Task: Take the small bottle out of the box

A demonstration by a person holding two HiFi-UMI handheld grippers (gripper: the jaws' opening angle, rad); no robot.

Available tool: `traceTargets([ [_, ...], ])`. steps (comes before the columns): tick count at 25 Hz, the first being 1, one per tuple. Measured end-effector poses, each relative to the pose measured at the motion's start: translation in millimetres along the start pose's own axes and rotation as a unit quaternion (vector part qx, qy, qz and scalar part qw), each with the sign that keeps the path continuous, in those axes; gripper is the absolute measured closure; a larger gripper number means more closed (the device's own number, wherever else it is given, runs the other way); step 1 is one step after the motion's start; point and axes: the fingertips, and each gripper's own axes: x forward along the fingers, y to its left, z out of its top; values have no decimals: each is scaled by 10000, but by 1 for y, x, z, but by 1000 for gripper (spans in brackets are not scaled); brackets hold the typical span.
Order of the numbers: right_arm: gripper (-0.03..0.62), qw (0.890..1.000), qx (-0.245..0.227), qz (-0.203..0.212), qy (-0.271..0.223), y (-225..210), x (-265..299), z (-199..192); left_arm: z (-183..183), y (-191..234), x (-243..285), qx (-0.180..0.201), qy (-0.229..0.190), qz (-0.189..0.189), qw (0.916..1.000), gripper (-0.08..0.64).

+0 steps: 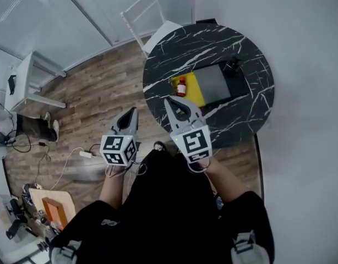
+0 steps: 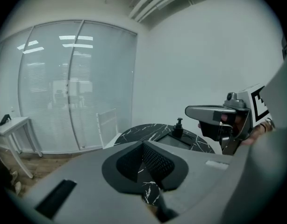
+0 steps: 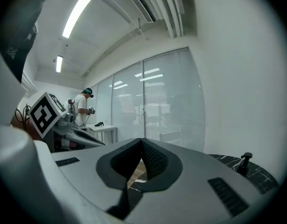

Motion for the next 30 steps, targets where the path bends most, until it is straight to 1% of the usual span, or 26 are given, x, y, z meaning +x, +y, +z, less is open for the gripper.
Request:
traceTargets([
  [3,596,9995,132,-234,155,-24,2,-14,-4,-9,32,-100,215,-344,9991,561],
  [6,596,9982,251,-455,309,-43,0,-30,-12,-20,62,-61,484,-639,9968,561],
  [10,596,9957,364,-711,466,-67,2,-45,-27,-37,102,-216,892,-1166,9889,561],
  [12,596,9939,467,-831,563,-77,4,-51,-35,-42,121,-273,1115,-1351,9842,561],
  [18,596,9854,772,-1206,918,-105,11,-82,-53,-52,170,-28,1671,-1641,9722,561],
  [21,596,9811,953,-1312,1056,-114,19,-95,-58,-54,189,122,1890,-1766,9659,561],
  [24,596,9762,1139,-1383,1219,-121,31,-110,-62,-51,208,188,2075,-1876,9599,561],
  [30,596,9628,1500,-1518,1660,-127,54,-150,-71,-43,237,269,2320,-2067,9501,561],
])
